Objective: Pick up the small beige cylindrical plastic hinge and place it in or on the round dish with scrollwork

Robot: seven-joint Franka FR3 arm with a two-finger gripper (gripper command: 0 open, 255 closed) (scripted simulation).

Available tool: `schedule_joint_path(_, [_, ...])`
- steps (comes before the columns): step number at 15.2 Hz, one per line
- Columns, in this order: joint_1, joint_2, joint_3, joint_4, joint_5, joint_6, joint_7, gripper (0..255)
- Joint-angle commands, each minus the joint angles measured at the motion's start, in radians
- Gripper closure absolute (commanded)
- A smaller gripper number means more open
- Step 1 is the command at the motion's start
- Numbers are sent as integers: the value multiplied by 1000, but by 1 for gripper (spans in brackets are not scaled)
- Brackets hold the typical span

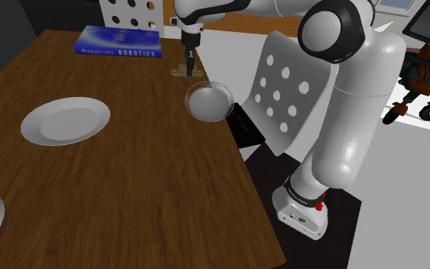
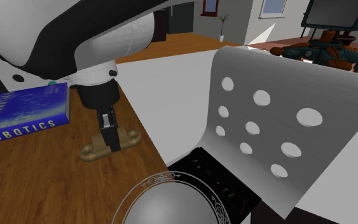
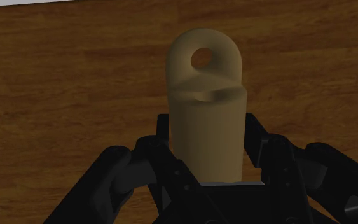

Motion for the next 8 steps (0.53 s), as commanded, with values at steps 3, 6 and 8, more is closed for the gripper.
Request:
schedule_joint_path(3, [0,-2,0,10,-1,-13,1,255])
schedule_joint_path(6, [0,-8,-1,42,-2,-51,2,255])
schedule_joint_path(8, [-1,-11,-1,65,-3,-76,3,255])
